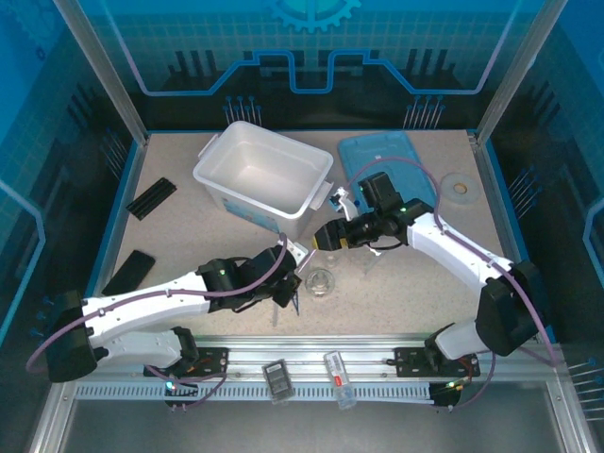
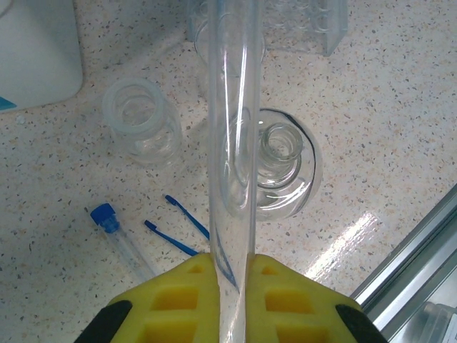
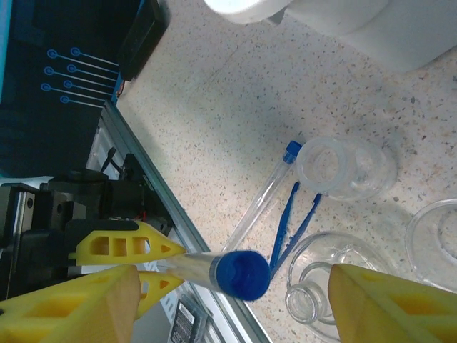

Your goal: Organize the chemistry lab equipment

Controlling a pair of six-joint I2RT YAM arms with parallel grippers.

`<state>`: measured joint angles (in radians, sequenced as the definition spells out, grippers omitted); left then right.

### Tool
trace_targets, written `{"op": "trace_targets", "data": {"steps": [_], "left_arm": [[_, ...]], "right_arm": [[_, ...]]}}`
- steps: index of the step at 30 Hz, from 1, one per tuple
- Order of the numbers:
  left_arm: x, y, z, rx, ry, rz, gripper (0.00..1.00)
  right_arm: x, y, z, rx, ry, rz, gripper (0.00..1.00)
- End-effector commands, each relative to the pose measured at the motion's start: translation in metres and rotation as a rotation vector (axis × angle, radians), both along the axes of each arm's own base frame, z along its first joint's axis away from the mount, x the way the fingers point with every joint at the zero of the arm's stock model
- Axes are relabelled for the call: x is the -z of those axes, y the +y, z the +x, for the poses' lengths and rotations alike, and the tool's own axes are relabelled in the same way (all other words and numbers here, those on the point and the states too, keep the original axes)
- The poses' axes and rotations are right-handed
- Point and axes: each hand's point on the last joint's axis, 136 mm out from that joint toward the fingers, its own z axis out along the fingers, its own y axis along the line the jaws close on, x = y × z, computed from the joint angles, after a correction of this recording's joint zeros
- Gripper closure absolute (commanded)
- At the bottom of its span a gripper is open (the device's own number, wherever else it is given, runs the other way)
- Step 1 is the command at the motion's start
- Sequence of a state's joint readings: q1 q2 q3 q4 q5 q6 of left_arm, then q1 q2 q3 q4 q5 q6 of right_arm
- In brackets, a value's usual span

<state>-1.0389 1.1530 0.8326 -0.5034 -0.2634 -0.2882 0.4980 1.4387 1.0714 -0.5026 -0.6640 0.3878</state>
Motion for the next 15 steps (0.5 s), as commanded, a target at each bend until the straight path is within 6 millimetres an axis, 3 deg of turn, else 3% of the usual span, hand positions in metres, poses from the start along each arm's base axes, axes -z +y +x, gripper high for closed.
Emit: {"op": "trace_targets", "data": {"steps": [1,15], "left_arm": [[-0.0174,-0.0136,0.002,0.034,-0.025,-0.042,0.91],[-0.0209,-0.0187,0.0078,0.043,-0.058,-0.046,0.91]], "right_arm": [[-0.0035,0.0008,0.0028,-0.007,0.036,0.07,0.32],[-0.0108,0.0085,-0.0026,-0.043,0.099,0.196,0.53]]}}
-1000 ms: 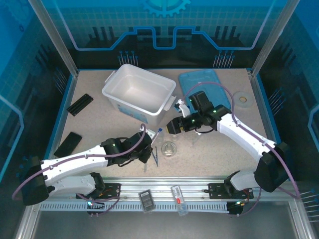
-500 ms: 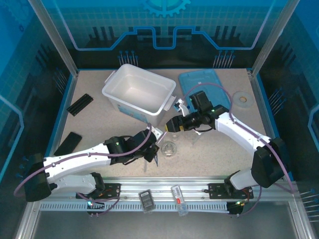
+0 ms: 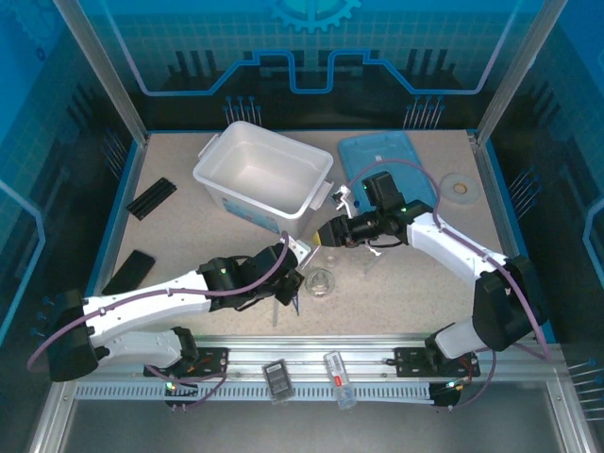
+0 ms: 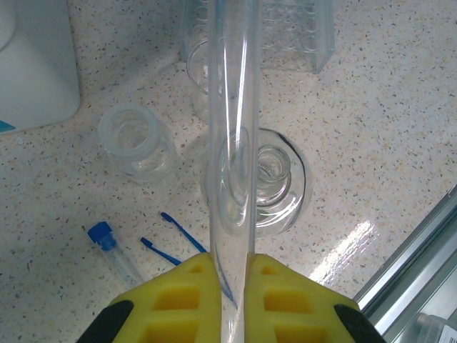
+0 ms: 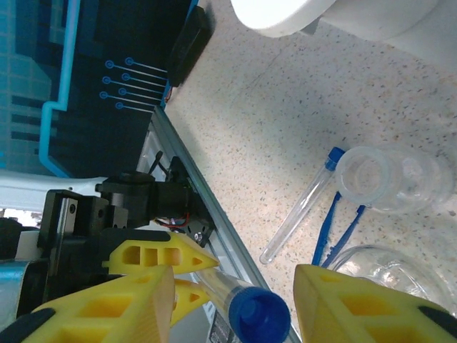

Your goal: Organize the chemistry lab equipment

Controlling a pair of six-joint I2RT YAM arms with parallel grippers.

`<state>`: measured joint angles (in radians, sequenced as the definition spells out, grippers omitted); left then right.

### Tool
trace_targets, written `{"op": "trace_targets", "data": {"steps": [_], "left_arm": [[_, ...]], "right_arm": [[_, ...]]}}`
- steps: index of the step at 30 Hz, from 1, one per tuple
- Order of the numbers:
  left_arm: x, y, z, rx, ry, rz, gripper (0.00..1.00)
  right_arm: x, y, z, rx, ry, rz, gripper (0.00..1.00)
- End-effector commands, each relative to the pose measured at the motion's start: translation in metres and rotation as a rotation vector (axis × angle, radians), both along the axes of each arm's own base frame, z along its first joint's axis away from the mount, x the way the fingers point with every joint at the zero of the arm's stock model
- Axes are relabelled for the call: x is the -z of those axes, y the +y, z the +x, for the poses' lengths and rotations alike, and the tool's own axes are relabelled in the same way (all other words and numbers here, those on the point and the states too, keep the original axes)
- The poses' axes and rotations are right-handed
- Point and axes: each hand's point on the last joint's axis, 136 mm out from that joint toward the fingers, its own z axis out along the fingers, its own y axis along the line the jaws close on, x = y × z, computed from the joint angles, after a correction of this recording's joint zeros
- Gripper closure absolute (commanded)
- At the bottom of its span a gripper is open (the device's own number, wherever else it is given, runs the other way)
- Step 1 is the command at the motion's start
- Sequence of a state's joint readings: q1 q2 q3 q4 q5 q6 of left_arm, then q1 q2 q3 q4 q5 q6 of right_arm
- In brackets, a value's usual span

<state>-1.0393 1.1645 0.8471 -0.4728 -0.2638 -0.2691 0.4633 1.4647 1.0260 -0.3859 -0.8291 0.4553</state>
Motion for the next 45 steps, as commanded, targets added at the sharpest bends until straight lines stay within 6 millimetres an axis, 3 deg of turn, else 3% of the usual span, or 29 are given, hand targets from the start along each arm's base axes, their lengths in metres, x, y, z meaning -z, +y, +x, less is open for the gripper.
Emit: {"op": "trace_targets", "data": {"steps": [1,15,25,28,34,40,45], "left_arm": [[-0.014,-0.011,0.004,0.026,-0.035,-0.025,0.91],[-0.016,-0.009,0.006,0.012,-0.052,-0.032,0.91],[-0.017,-0.006,0.006,0.005,-0.061,-0.032,0.87],[-0.018,-0.004,0.007,-0.005,-0.066,-0.031,0.72],[-0.026,0.005,0.013,-0.053,-0.106,-0.041,0.28],[-0.034,0.016,0.022,-0.117,-0.132,-0.069,0.21],[-0.025,0.036,0.034,-0.222,-0.104,-0.058,0.2]], "right_arm": [[-0.006,0.002,-0.002,-0.017,0.021,0.064,0.55],[-0.008,-0.003,-0.002,0.0,0.04,0.098,0.79],[-0.01,-0.007,-0.002,0.019,0.026,0.085,0.86],[-0.012,-0.009,-0.002,0.027,0.014,0.075,0.86],[-0.016,-0.023,0.004,0.092,-0.051,-0.032,0.87],[-0.027,-0.046,0.014,0.226,-0.19,-0.209,0.86],[-0.04,-0.07,0.022,0.35,-0.291,-0.318,0.87]]}}
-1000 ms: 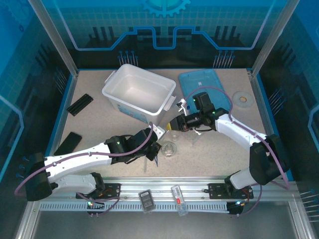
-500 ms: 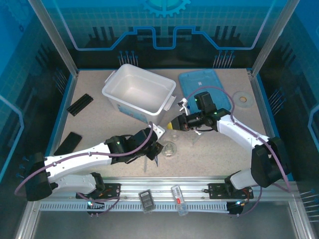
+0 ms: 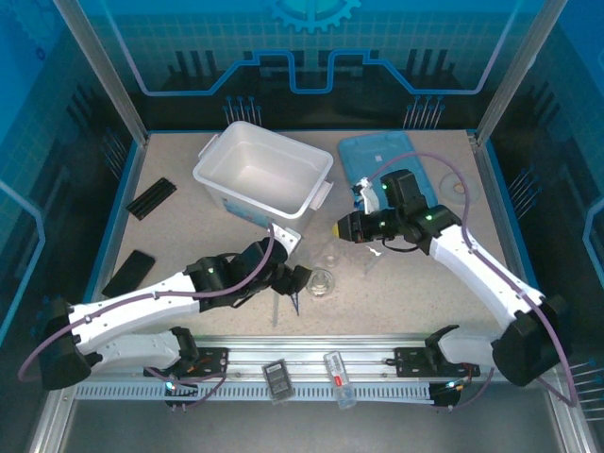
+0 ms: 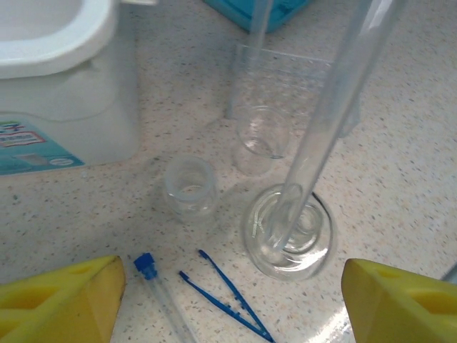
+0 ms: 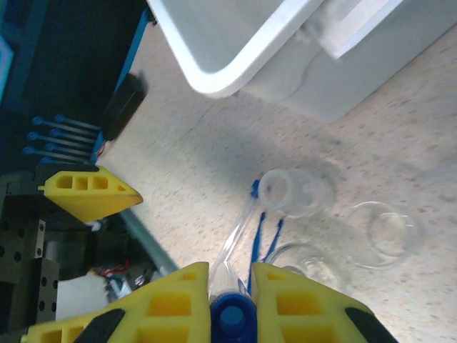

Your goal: Organize the chemistry lab equipment

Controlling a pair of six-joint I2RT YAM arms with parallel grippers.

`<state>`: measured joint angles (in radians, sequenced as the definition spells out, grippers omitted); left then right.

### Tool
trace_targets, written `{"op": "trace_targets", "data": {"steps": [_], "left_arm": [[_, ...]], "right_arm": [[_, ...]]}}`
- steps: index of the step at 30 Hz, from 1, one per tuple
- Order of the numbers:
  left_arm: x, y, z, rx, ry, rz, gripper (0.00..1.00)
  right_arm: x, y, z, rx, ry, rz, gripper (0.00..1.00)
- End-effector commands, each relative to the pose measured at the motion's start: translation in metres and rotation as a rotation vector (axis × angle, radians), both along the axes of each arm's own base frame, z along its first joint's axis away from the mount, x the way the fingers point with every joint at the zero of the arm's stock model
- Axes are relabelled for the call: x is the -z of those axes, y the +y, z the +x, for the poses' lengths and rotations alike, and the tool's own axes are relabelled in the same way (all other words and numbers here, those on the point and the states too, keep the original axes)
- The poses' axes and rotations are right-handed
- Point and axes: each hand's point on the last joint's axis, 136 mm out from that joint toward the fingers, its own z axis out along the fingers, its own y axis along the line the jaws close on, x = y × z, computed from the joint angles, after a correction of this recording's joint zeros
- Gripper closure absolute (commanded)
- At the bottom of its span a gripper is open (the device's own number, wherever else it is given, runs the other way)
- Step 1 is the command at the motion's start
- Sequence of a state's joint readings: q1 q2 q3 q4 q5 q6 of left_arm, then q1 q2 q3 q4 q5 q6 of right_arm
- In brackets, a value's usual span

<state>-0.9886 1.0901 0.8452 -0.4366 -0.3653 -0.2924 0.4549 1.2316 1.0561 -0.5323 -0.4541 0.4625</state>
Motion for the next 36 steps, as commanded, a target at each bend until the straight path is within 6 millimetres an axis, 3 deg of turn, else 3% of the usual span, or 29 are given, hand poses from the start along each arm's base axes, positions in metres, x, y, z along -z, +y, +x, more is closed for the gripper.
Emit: {"op": "trace_targets", "data": {"steps": [1,4,10,17,25,36], "left_arm": [[0.008,0.02,0.008,-0.105,0.016,0.003,0.2],[0.013,0.029,0.012,-0.146,0.029,0.017,0.2],[0.027,0.04,0.016,-0.204,0.066,0.052,0.2],[0.039,0.044,0.013,-0.237,0.103,0.037,0.19],[0.06,0.049,0.013,-0.261,0.149,0.086,0.19],[0.066,0.049,0.013,-0.264,0.162,0.101,0.18]], "right_arm": [[-0.005,-0.029,0.01,0.134,-0.081,-0.152,0.87],[-0.001,-0.048,0.016,0.221,-0.141,-0.279,0.87],[-0.001,-0.066,0.022,0.321,-0.256,-0.473,0.87],[-0.006,-0.077,0.027,0.395,-0.324,-0.522,0.87],[0.0,-0.077,0.037,0.407,-0.34,-0.566,0.87],[0.013,-0.069,0.051,0.38,-0.338,-0.615,0.86]]}}
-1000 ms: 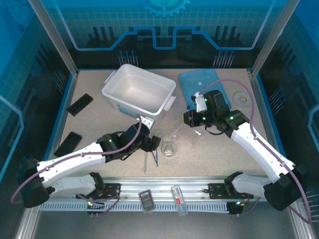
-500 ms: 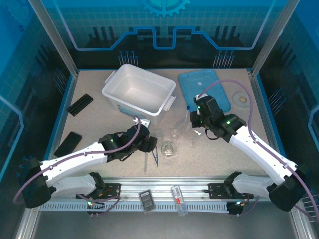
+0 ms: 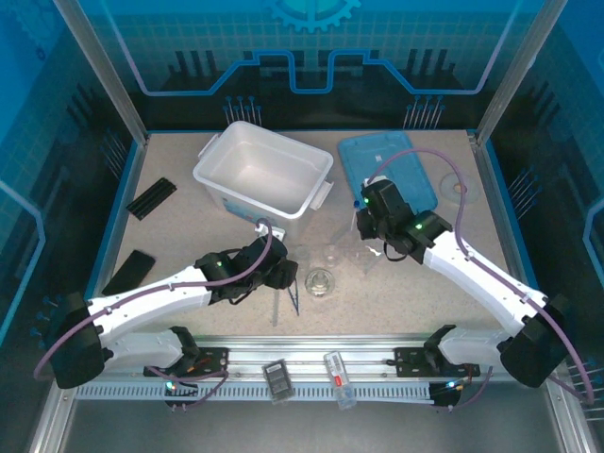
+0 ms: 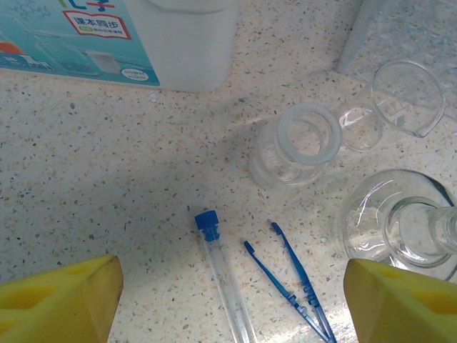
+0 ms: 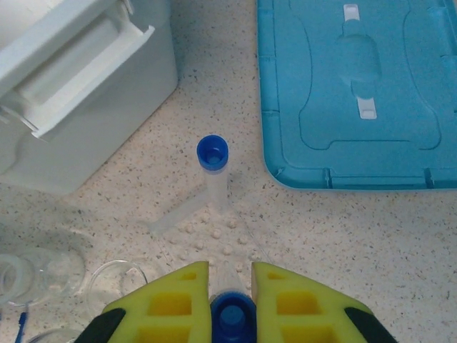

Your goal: Organize the chemistry lab equipment

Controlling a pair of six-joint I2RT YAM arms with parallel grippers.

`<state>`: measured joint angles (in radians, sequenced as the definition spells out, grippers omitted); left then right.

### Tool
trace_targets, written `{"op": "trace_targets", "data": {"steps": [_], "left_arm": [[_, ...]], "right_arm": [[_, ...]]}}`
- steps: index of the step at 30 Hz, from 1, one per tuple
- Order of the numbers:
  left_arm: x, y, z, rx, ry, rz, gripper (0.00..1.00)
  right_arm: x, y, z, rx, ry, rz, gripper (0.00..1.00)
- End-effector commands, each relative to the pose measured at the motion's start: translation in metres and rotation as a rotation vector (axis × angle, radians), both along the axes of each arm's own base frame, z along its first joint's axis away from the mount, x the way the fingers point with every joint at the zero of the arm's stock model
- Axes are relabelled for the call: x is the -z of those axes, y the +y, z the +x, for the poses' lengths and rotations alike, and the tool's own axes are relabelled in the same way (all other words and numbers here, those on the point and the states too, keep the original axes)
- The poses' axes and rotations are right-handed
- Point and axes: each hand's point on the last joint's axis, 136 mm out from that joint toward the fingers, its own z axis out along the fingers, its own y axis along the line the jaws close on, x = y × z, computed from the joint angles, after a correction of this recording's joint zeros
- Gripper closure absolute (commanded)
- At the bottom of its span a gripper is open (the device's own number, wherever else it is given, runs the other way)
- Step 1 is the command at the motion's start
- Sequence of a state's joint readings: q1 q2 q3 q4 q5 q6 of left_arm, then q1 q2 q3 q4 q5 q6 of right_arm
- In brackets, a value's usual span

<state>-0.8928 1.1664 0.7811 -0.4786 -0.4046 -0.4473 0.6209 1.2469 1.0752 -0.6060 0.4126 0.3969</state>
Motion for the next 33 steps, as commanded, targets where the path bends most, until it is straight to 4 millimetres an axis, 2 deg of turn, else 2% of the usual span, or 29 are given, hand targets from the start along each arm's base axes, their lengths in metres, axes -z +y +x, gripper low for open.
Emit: {"op": "trace_targets", "data": {"steps": [1,10,18,33], "left_arm": [[0.013,0.01,-0.003,-0.033,0.03,0.03,0.18],[0.015,0.011,-0.002,-0.04,0.034,0.027,0.18],[0.015,0.014,-0.002,-0.045,0.035,0.025,0.18],[0.019,0.018,-0.002,-0.054,0.039,0.028,0.18]], "right_arm": [[-0.007,0.006,0.008,-0.01,-0.035,-0.01,0.86],[0.0,0.012,0.015,-0.026,-0.033,-0.024,0.86],[0.003,0.008,0.021,-0.016,-0.036,-0.046,0.85],[0.016,0.013,0.021,-0.03,-0.004,-0.044,0.85]]}}
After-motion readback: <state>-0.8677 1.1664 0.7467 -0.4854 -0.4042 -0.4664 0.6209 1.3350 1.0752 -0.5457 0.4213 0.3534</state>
